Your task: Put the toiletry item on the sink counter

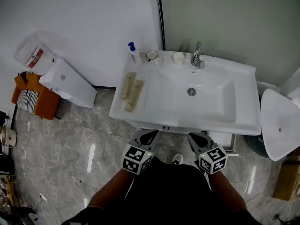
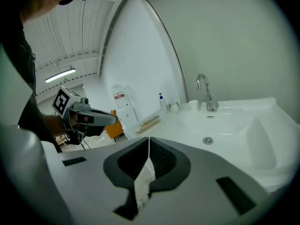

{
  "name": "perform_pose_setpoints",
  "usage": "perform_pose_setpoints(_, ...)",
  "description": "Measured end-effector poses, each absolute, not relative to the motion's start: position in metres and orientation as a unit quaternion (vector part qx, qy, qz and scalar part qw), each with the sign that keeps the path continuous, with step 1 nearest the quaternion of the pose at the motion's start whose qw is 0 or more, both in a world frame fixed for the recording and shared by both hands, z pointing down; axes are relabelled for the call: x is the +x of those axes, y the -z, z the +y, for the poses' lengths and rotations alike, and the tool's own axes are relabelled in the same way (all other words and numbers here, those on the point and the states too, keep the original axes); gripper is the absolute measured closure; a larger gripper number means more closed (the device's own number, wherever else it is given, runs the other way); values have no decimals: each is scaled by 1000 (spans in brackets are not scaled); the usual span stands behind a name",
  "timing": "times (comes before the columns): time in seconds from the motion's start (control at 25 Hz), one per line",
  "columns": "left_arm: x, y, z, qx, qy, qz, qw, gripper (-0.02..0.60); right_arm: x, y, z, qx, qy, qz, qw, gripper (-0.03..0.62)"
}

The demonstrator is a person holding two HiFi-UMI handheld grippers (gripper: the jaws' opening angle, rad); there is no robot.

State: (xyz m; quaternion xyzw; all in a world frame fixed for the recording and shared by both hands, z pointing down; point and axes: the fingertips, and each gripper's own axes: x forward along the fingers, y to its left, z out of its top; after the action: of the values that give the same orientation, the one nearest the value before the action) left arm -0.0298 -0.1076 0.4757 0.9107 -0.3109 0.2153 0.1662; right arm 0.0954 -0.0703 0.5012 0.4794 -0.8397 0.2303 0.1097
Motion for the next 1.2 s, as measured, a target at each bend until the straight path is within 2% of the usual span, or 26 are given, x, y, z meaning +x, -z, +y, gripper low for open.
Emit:
perform_pose_setpoints(0.48,-111,-484,-168,905,-240,-306,171,581,11,-509,-135,477,-238,-836,126,591)
perform_pose_setpoints(1.0,-207,-522,-242,900,-258,-301,185,581,-114,-559,-230,457,-248,-829,205,589)
perform_pose_setpoints(1.04,-213,-525,-244,899,-259,-300,187,581,-123,-566,-240,454,-252,-828,211,584)
perform_pose_setpoints(1.16,-227,-531,-247,898,-259,-300,191,581,-145,-590,-264,449,-272,-821,226,511)
perform_pose_setpoints(1.2,-232,-531,-248,898,-258,-302,191,581,-150,-597,-271,447,-277,-818,233,510)
